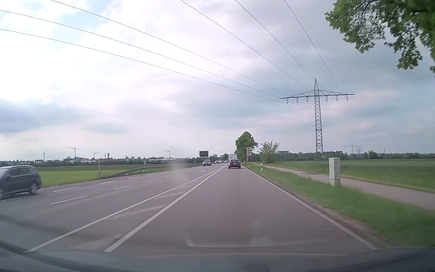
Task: Follow the waypoints while adhering to traffic rules and regulations
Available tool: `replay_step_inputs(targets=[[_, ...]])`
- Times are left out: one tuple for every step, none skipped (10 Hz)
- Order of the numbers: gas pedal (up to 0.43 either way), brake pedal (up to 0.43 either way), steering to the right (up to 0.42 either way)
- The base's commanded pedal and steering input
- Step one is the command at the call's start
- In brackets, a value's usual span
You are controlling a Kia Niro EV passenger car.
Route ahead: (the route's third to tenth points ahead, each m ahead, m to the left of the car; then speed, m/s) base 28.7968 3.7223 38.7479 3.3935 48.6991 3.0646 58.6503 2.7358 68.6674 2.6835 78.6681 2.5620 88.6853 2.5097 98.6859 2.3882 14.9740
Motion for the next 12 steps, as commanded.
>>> replay_step_inputs(targets=[[0.35,0.0,0.0],[0.339,0.0,0.0],[0.339,0.0,0.0],[0.339,0.0,0.0],[0.339,0.0,0.0],[0.331,0.0,0.0],[0.331,0.0,0.0],[0.331,0.0,0.0],[0.319,0.0,0.0],[0.319,0.0,0.0],[0.311,0.0,0.0],[0.299,0.0,0.0]])
